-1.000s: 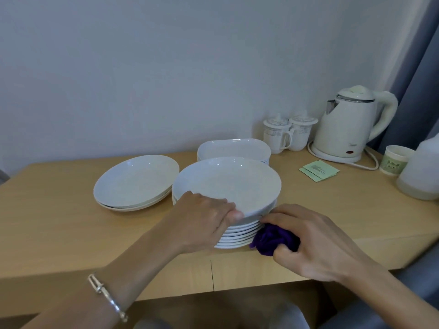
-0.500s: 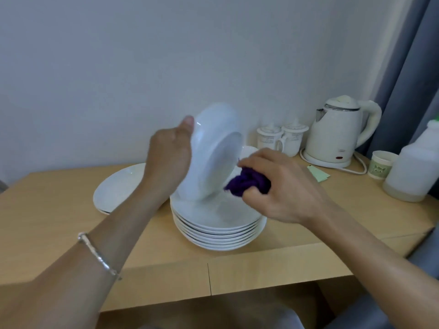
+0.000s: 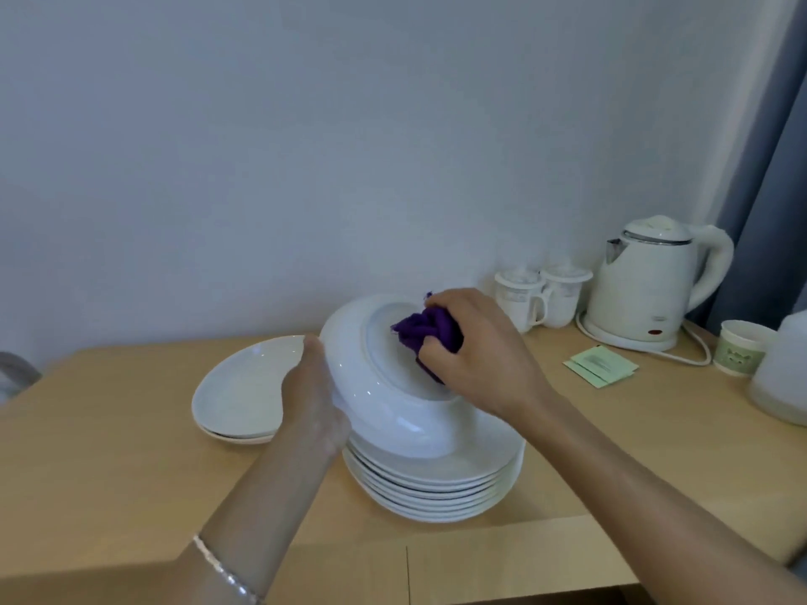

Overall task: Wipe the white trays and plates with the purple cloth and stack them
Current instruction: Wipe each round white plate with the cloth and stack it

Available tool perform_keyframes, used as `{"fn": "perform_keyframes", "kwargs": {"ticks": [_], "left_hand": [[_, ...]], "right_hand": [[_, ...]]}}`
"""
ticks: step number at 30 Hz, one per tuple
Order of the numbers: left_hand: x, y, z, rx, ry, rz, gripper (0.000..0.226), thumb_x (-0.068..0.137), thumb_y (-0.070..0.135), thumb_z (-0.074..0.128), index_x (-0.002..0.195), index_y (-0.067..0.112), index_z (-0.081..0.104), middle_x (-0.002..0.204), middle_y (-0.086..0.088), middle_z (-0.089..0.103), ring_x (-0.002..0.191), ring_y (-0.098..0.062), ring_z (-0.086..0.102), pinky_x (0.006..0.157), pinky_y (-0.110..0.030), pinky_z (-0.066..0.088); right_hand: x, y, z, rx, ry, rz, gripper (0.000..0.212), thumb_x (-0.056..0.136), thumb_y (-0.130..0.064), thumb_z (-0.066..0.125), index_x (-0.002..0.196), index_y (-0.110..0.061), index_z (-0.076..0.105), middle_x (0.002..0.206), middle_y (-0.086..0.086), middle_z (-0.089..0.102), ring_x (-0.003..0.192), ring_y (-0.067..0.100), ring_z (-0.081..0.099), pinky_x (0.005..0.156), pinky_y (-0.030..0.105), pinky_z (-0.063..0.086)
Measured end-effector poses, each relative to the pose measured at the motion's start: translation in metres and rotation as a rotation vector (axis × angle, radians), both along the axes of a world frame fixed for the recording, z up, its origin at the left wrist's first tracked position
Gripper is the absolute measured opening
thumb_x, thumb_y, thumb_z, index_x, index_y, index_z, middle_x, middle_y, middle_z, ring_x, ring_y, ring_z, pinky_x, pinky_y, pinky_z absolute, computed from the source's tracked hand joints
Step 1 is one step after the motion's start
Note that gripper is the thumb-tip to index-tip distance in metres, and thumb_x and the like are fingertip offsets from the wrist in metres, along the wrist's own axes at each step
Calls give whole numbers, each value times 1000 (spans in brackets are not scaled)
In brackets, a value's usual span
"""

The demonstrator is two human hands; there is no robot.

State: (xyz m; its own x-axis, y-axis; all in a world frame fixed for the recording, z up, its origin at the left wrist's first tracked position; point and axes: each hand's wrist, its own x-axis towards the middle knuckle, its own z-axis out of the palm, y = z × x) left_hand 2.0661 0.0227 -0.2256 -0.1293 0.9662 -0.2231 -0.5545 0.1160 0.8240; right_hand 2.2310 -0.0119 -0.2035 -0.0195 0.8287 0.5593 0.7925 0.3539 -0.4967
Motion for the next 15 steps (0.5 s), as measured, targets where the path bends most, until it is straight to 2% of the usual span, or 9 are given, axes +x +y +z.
{"fn": "perform_keyframes", "kwargs": {"ticks": [5,7,9,10,12,14,15], "left_hand": [[-7,7,-6,26,161,-53,32,102,32,42,100,7,62,96,-9,69,90,-25,65,87,-39,51],[-14,9,-13,104,338,-54,32,101,29,41,98,5,62,94,-10,67,89,-24,61,81,-36,48],[-20,8,-17,218,557,-94,31,97,36,49,99,7,62,97,-7,69,89,-20,63,75,-32,48],[-23,5,-16,261,649,-145,32,91,42,58,104,12,60,99,-2,69,90,-15,64,73,-28,48],[-28,-1,-13,303,813,-286,56,67,52,76,110,26,51,105,7,64,94,-5,63,69,-20,48],[-30,-5,-9,357,897,-370,72,47,50,82,106,35,44,107,12,60,95,2,60,67,-15,47],[-31,-6,-7,400,898,-389,67,45,46,84,101,39,47,103,15,62,90,5,60,65,-13,47]], "right_hand": [[-12,12,-32,-92,153,66,43,82,-39,57,124,-32,55,121,-18,47,116,6,38,105,31,33],[-13,14,-35,-110,161,91,42,83,-39,62,124,-34,53,121,-20,44,117,4,36,105,25,31],[-14,17,-37,-130,150,105,44,84,-38,64,126,-35,50,125,-20,44,119,3,36,103,21,30],[-14,18,-39,-127,149,103,45,84,-41,63,126,-36,49,127,-20,44,120,3,37,102,21,31],[-16,20,-41,-103,148,90,46,81,-48,57,125,-37,49,128,-20,45,120,3,39,102,23,34],[-24,21,-39,-82,152,112,48,78,-51,53,123,-36,51,125,-18,47,118,4,42,101,26,37],[-29,22,-37,-76,156,145,48,77,-51,53,123,-35,51,124,-18,48,117,4,43,101,25,37]]}}
